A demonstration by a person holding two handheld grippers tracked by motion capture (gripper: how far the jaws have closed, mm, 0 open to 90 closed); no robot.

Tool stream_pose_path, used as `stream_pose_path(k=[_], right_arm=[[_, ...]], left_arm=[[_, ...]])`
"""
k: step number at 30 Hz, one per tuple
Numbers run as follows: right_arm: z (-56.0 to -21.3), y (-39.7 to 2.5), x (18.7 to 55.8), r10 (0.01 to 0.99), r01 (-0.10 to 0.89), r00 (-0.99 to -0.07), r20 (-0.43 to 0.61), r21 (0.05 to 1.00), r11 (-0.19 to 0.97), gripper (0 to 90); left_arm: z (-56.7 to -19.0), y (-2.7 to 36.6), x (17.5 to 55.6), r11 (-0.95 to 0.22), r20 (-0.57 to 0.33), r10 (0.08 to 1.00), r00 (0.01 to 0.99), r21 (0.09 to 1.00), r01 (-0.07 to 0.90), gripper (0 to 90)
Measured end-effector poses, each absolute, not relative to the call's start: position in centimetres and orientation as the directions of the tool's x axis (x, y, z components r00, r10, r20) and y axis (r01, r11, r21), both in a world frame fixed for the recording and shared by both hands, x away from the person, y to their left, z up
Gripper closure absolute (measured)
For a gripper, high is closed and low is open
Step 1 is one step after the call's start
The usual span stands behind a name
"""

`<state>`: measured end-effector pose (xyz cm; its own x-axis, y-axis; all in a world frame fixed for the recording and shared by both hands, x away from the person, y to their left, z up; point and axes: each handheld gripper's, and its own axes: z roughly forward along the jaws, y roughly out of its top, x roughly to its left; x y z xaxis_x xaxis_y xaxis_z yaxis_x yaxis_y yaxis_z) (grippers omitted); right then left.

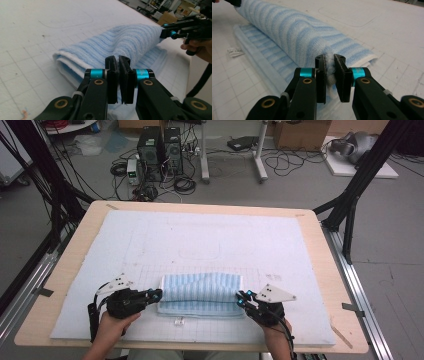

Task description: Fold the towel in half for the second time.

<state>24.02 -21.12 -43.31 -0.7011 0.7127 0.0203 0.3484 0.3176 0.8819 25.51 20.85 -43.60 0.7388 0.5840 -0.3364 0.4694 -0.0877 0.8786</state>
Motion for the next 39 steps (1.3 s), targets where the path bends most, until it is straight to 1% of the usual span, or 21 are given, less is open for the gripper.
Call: stream_pose_path(k=[2, 4, 5, 7, 8, 9, 10, 12, 14, 18, 22, 26, 30, 35, 39], right_arm=[[-43.5, -21.3, 23.5, 0.714, 0.358, -0.700, 0.035, 0.881, 0.308, 79.1], [-43.8, -21.5, 23.2, 0.713, 0.368, -0.699, 0.043, 0.878, 0.307, 77.2], [-43.9, -21.6, 23.0, 0.711, 0.369, -0.702, 0.045, 0.877, 0.308, 74.4], [-43.9, -21.8, 22.6, 0.715, 0.380, -0.697, 0.060, 0.876, 0.296, 65.4], [-43.8, -22.0, 22.6, 0.717, 0.376, -0.694, 0.070, 0.884, 0.277, 62.4], [-43.4, -22.3, 22.5, 0.726, 0.381, -0.680, 0.101, 0.895, 0.233, 56.3], [-43.2, -22.5, 22.6, 0.728, 0.385, -0.674, 0.123, 0.900, 0.204, 53.1], [-42.7, -22.8, 23.2, 0.732, 0.391, -0.663, 0.159, 0.907, 0.157, 51.2], [-42.4, -22.4, 24.0, 0.743, 0.398, -0.652, 0.151, 0.902, 0.166, 50.9], [-42.4, -20.9, 25.6, 0.779, 0.418, -0.620, 0.089, 0.879, 0.232, 57.9], [-43.5, -20.0, 26.7, 0.786, 0.461, -0.615, 0.062, 0.837, 0.295, 61.0], [-44.4, -19.3, 26.3, 0.775, 0.476, -0.632, 0.011, 0.794, 0.377, 62.2], [-44.7, -19.4, 25.9, 0.754, 0.471, -0.657, 0.008, 0.786, 0.402, 61.5], [-44.8, -19.8, 25.2, 0.729, 0.446, -0.684, -0.010, 0.785, 0.430, 59.1], [-44.9, -20.2, 24.8, 0.717, 0.437, -0.697, -0.012, 0.786, 0.437, 57.3]], left_arm=[[-43.8, 20.9, 25.3, -0.087, -0.341, 0.582, 0.738, 0.877, 0.473, 83.0], [-43.8, 21.1, 25.2, -0.084, -0.350, 0.579, 0.736, 0.873, 0.481, 78.3], [-43.8, 21.3, 25.2, -0.072, -0.363, 0.578, 0.730, 0.869, 0.489, 71.9], [-43.4, 21.6, 25.1, -0.031, -0.383, 0.588, 0.712, 0.869, 0.493, 57.9], [-43.2, 21.9, 25.2, -0.009, -0.382, 0.593, 0.709, 0.878, 0.479, 55.6], [-43.1, 22.0, 25.3, 0.003, -0.383, 0.597, 0.705, 0.879, 0.476, 54.9], [-43.0, 22.2, 25.5, 0.010, -0.383, 0.607, 0.697, 0.880, 0.475, 54.3], [-42.8, 22.3, 25.9, 0.025, -0.390, 0.612, 0.688, 0.879, 0.476, 55.1], [-42.8, 22.1, 26.4, 0.025, -0.382, 0.622, 0.684, 0.882, 0.470, 56.7], [-43.3, 21.5, 27.2, 0.014, -0.370, 0.645, 0.669, 0.880, 0.474, 61.0], [-43.8, 20.7, 27.5, -0.041, -0.349, 0.664, 0.662, 0.866, 0.498, 65.9], [-44.2, 19.6, 27.2, -0.135, -0.318, 0.655, 0.686, 0.843, 0.520, 72.5], [-44.4, 19.0, 26.7, -0.206, -0.296, 0.653, 0.697, 0.816, 0.540, 76.0], [-44.8, 18.8, 26.3, -0.235, -0.295, 0.660, 0.691, 0.792, 0.563, 77.6], [-45.0, 18.9, 25.7, -0.251, -0.290, 0.656, 0.697, 0.787, 0.563, 78.0]])
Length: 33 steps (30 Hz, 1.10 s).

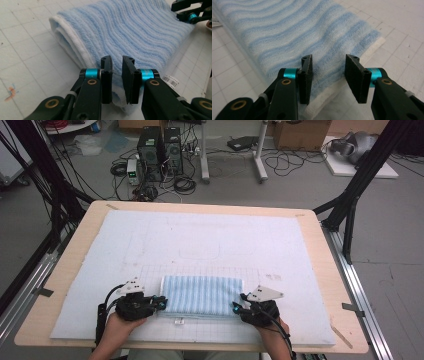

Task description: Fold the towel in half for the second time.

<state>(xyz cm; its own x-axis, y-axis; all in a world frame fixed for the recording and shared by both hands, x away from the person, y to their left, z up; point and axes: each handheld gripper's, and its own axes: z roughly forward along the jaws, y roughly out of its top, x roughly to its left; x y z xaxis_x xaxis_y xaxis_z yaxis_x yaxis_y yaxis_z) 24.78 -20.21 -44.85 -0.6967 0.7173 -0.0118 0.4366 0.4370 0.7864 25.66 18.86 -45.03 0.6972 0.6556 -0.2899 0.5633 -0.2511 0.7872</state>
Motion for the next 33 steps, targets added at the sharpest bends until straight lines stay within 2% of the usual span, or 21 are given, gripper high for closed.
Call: stream_pose_path(k=[4, 6, 8, 11, 15, 19, 24, 29, 31, 33], right_arm=[[-44.5, -20.6, 25.1, 0.699, 0.444, -0.715, 0.028, 0.790, 0.422, 52.2], [-43.9, -20.7, 25.2, 0.700, 0.432, -0.713, 0.049, 0.817, 0.382, 51.4], [-43.3, -20.7, 25.7, 0.704, 0.413, -0.707, 0.066, 0.847, 0.336, 52.1], [-42.7, -20.1, 27.0, 0.731, 0.409, -0.681, 0.038, 0.848, 0.337, 60.6], [-42.8, -19.3, 28.8, 0.759, 0.429, -0.651, 0.019, 0.833, 0.348, 68.6], [-43.3, -18.8, 30.1, 0.777, 0.470, -0.629, 0.021, 0.807, 0.359, 70.2], [-44.0, -18.9, 30.8, 0.789, 0.509, -0.614, 0.008, 0.768, 0.388, 70.6], [-44.2, -19.2, 30.7, 0.790, 0.507, -0.613, -0.003, 0.765, 0.397, 69.0], [-44.3, -19.7, 30.7, 0.793, 0.518, -0.609, 0.024, 0.769, 0.374, 66.1], [-44.0, -20.2, 30.6, 0.796, 0.516, -0.604, 0.045, 0.783, 0.347, 60.9]], left_arm=[[-44.9, 19.1, 25.5, -0.237, -0.310, 0.643, 0.701, 0.789, 0.567, 76.0], [-44.6, 19.3, 25.7, -0.192, -0.317, 0.638, 0.702, 0.817, 0.543, 66.9], [-44.1, 19.6, 26.3, -0.165, -0.286, 0.647, 0.707, 0.853, 0.496, 63.9], [-43.3, 19.6, 27.5, -0.144, -0.242, 0.645, 0.725, 0.893, 0.426, 70.5], [-42.9, 19.3, 29.8, -0.104, -0.254, 0.696, 0.671, 0.890, 0.445, 74.9], [-43.7, 18.6, 31.0, -0.108, -0.275, 0.718, 0.639, 0.864, 0.492, 77.9], [-44.9, 17.8, 31.5, -0.201, -0.219, 0.758, 0.614, 0.817, 0.540, 81.5], [-45.0, 17.7, 31.4, -0.235, -0.175, 0.761, 0.624, 0.823, 0.517, 81.7], [-44.9, 18.0, 31.3, -0.235, -0.168, 0.754, 0.635, 0.834, 0.500, 79.2], [-44.6, 18.3, 31.2, -0.217, -0.161, 0.751, 0.640, 0.856, 0.469, 67.0]])
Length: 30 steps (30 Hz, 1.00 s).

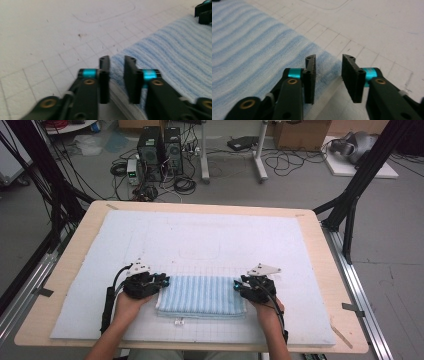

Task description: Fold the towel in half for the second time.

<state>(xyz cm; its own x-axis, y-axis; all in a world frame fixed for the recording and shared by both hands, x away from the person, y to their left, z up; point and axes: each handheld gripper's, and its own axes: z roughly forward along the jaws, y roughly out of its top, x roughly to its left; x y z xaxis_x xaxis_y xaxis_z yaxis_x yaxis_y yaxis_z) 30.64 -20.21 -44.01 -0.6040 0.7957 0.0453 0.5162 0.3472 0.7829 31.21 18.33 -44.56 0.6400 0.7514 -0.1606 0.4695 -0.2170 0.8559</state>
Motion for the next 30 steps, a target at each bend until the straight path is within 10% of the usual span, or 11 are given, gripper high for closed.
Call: stream_pose_path(k=[5, 14, 30], right_arm=[[-43.0, -22.0, 29.9, 0.794, 0.491, -0.595, 0.123, 0.838, 0.239, 38.9], [-41.8, -25.4, 28.4, 0.859, 0.434, -0.510, 0.048, 0.876, 0.209, 12.0], [-40.8, -28.0, 25.7, 0.862, 0.341, -0.505, -0.031, 0.911, 0.233, 11.8]], left_arm=[[-43.4, 19.7, 30.6, -0.141, -0.167, 0.728, 0.665, 0.912, 0.384, 61.9], [-42.2, 21.4, 29.8, -0.009, -0.222, 0.739, 0.636, 0.941, 0.339, 19.8], [-41.3, 23.3, 27.8, -0.009, -0.133, 0.734, 0.666, 0.979, 0.206, 22.3]])
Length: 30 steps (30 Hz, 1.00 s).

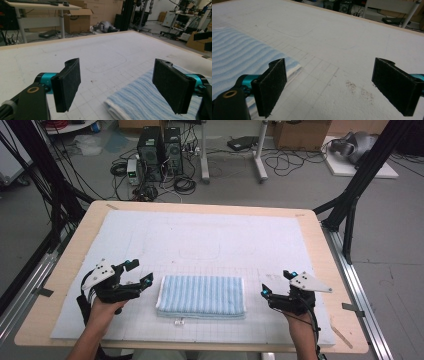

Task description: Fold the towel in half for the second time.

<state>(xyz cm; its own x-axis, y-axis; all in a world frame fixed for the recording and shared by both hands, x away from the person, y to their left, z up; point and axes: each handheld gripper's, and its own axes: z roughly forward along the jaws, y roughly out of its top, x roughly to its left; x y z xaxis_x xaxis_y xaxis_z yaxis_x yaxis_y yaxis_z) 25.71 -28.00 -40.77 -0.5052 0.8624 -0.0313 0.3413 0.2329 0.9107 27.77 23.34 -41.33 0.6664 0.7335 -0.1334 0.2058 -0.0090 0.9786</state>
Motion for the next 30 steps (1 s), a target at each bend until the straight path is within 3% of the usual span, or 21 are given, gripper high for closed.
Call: stream_pose_path(k=[4, 30], right_arm=[[-40.7, -28.4, 25.2, 0.868, 0.341, -0.495, -0.040, 0.910, 0.237, 11.8], [-41.5, -28.3, 24.8, 0.870, 0.353, -0.492, -0.032, 0.906, 0.233, 11.8]], left_arm=[[-41.5, 24.3, 27.1, 0.029, -0.173, 0.736, 0.655, 0.974, 0.225, 18.9], [-41.4, 24.9, 27.2, -0.021, -0.147, 0.765, 0.627, 0.967, 0.253, 19.6]])
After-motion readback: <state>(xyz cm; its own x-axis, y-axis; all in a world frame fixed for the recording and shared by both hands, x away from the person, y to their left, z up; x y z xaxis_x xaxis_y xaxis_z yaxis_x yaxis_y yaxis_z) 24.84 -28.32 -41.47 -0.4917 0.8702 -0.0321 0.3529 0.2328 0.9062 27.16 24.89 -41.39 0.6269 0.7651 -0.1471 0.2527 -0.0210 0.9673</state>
